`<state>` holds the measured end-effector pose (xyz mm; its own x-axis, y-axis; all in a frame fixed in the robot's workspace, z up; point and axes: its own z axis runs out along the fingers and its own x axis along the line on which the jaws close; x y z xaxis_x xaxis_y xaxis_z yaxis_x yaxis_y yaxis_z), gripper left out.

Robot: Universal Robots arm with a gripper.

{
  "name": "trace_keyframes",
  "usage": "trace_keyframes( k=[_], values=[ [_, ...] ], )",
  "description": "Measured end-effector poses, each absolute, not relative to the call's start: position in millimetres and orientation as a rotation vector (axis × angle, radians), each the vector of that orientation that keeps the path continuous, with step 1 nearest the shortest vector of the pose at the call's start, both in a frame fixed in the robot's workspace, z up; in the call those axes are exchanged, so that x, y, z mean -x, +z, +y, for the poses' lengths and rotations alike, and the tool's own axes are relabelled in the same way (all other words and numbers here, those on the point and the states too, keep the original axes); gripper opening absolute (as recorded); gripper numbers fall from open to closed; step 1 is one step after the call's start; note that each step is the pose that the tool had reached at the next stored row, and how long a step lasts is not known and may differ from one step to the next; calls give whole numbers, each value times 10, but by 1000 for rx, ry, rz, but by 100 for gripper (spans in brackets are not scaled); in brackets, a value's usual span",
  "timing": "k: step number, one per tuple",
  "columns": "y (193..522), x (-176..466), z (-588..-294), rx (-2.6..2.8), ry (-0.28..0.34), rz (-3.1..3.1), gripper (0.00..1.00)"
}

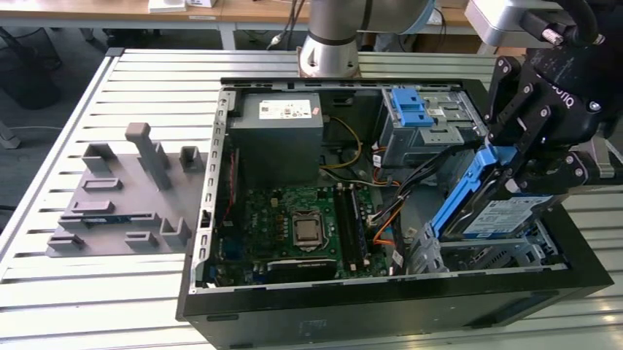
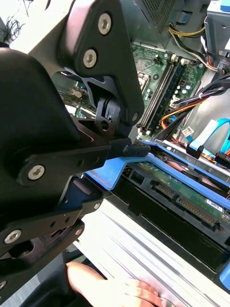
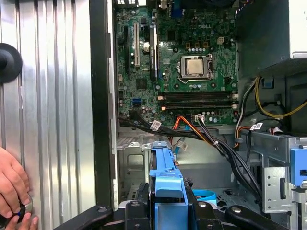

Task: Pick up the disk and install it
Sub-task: 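Insert the disk into the insertion slot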

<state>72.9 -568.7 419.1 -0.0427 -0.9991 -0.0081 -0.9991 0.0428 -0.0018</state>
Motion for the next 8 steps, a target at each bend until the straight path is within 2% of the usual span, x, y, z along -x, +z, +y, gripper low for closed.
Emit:
trace_keyframes(
  k=[8],
  values=[
    [4142,-729,-5687,2169,7,2263,36]
  ],
)
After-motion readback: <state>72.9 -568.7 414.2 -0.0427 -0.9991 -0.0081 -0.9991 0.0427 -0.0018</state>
